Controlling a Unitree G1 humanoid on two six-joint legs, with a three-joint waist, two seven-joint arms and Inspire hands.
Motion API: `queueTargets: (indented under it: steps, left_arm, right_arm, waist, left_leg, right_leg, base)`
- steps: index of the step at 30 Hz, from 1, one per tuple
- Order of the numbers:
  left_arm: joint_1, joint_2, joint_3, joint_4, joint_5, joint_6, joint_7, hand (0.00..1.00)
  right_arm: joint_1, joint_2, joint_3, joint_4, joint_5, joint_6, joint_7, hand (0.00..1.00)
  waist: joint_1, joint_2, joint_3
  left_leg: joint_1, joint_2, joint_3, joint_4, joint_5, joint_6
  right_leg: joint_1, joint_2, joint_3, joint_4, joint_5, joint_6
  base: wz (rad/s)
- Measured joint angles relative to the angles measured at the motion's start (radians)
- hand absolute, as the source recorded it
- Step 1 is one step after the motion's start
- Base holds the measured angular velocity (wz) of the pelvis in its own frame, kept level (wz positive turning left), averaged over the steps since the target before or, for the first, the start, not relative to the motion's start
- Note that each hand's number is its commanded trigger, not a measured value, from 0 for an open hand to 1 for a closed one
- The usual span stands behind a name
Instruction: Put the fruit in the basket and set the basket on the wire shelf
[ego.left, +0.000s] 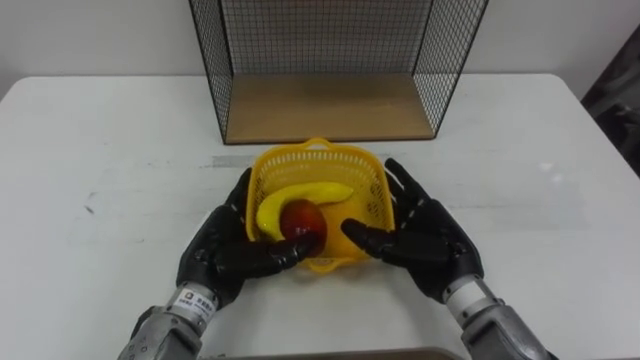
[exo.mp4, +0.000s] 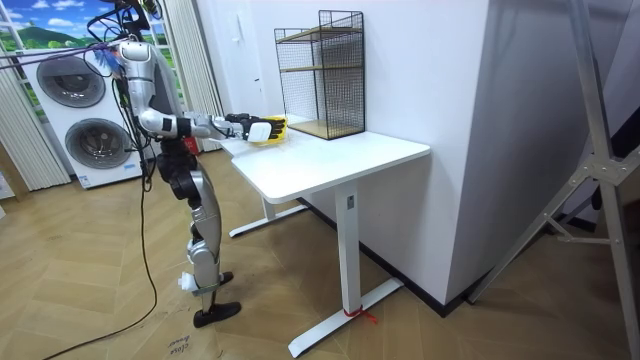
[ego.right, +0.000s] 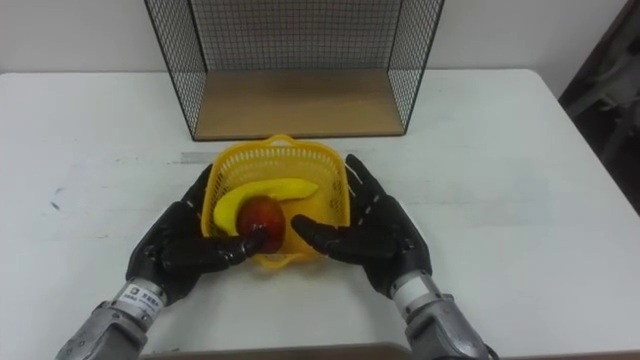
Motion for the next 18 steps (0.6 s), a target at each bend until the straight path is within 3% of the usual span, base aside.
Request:
queueTargets:
  steps: [8, 18]
  left_arm:
    - [0.000, -0.003, -0.002, 0.000, 0.000, -0.007, 0.000, 0.00]
    - [-0.007, -0.013, -0.003, -0.003, 0.001, -0.004, 0.001, 0.00]
  right_arm:
    - [0.000, 0.001, 0.000, 0.000, 0.000, -0.006, -0.003, 0.00]
    - [-0.008, 0.002, -0.003, 0.000, -0.011, -0.008, -0.014, 0.00]
  waist:
    - [-0.002, -0.006, 0.0027]
    - [-0.029, -0.005, 0.0032]
  left_leg:
    - [-0.002, 0.000, -0.002, 0.002, 0.000, 0.000]
    - [-0.002, 0.003, -0.006, 0.016, -0.003, -0.002]
  right_leg:
    - [-0.001, 0.000, -0.004, 0.002, 0.000, 0.000]
    - [-0.004, 0.002, -0.005, 0.012, 0.000, 0.000]
  base:
    - [0.00]
    - [0.00]
